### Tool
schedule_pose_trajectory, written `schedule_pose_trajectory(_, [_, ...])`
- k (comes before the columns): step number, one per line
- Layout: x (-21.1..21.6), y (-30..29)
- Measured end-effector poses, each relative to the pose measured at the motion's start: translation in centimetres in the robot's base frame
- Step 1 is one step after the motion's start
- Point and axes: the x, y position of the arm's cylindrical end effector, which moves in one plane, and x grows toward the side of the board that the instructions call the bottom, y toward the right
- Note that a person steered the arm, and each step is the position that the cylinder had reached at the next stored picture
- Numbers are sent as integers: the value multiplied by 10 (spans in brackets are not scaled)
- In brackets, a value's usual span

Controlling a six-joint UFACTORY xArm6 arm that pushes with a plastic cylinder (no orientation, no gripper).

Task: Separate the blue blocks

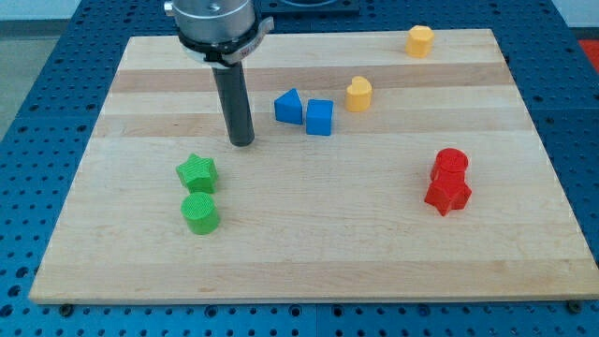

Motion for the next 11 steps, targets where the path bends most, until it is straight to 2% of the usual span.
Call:
schedule_pose_trajectory(1, [-2,8])
schedule_pose_trajectory(4, [-39,81])
schedule_pose_trajectory(5, [-47,84])
schedule_pose_trajectory(6, [-72,75])
schedule_pose_trajectory(7, [-75,75])
schedule_pose_trajectory(9, [-75,33])
schedule_pose_trajectory(11, [-81,33])
